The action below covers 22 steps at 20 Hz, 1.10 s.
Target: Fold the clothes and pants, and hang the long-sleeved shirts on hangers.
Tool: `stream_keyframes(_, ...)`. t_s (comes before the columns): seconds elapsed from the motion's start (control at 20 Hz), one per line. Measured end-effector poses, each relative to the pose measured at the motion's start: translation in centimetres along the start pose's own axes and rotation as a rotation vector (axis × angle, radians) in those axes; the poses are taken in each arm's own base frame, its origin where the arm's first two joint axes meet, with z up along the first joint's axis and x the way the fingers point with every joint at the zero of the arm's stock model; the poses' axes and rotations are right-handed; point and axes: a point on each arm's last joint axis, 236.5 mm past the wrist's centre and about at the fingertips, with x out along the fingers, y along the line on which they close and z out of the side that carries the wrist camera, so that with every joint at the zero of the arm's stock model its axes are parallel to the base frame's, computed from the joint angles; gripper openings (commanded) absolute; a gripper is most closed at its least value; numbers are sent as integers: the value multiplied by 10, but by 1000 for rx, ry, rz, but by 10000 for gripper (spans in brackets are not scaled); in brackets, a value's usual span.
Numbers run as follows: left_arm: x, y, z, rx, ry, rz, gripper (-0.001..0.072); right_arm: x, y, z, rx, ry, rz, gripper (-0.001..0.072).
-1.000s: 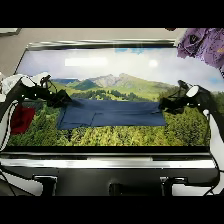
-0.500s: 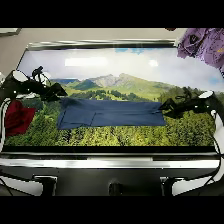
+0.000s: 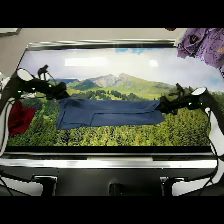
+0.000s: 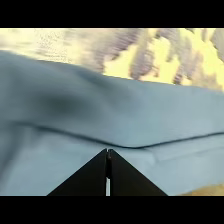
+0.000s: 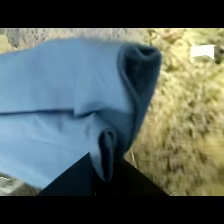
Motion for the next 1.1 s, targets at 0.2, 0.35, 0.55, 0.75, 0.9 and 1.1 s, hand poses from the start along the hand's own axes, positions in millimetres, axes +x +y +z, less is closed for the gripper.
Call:
stream_keyframes(0.2,58,-69,-31,46,78,-112,20,-58,11,-1,-39,-43,-126,36)
stream_keyframes(0.35,108,-135,-69,50,134,-231,20,-103,20,-3,-59,-96,-211,36)
stream_keyframes(0.55,159,-220,-120,-14,171,-386,20,-151,27,-11,-69,-174,-305,37)
stream_keyframes(0.75,193,-287,-159,-73,186,-499,20,-181,30,-25,-65,-212,-363,37)
stream_keyframes(0.9,212,-326,-179,-107,201,-566,20,-194,31,-32,-56,-232,-387,37)
stream_keyframes(1.1,227,-350,-196,-168,237,-602,18,-203,33,-35,-42,-258,-398,37)
